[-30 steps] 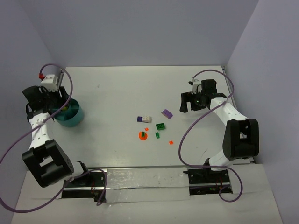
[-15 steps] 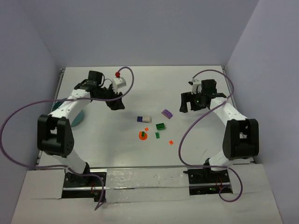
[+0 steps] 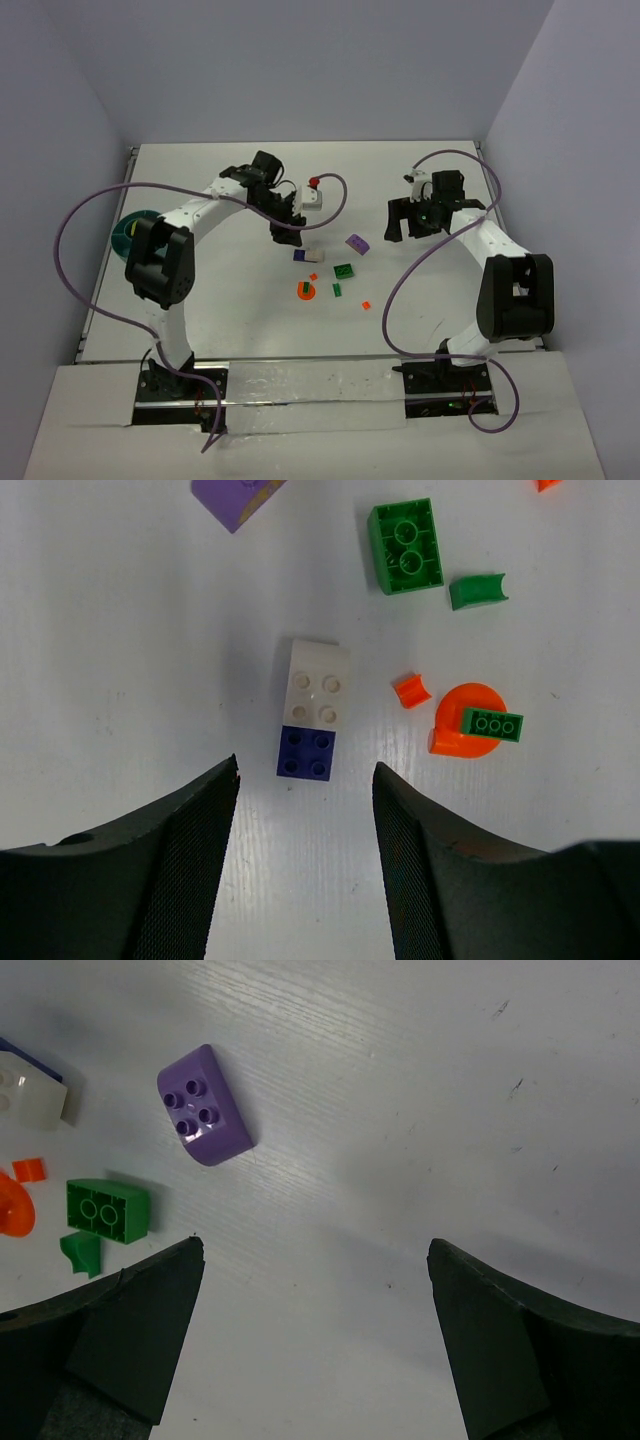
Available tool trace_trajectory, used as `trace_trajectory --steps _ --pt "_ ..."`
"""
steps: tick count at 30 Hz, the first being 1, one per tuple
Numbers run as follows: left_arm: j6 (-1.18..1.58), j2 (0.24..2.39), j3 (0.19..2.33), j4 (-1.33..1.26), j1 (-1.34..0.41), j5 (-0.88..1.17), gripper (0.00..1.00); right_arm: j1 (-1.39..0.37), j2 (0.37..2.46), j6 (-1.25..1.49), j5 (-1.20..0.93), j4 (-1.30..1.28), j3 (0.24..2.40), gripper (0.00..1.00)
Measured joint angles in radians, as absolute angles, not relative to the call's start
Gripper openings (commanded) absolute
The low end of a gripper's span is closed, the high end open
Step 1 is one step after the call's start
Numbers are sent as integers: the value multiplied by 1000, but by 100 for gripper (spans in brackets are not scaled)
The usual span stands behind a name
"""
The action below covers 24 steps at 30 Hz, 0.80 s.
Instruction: Sort the legos into containers by color
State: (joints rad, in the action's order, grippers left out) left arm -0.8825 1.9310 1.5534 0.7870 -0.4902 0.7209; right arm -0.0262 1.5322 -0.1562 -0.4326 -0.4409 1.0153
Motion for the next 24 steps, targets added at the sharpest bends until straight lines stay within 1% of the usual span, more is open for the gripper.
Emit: trace_trajectory --steps 9,20,24 --pt "-979 2024 1588 836 -585 676 62 -13 1542 -158 -442 -443 1015 100" --pt "-972 2080 1596 799 -623 604 67 -13 1542 -159 -455 -443 1015 100" --pt "-953 2085 1594 760 -642 568 67 -13 1542 -159 -457 -443 1015 100"
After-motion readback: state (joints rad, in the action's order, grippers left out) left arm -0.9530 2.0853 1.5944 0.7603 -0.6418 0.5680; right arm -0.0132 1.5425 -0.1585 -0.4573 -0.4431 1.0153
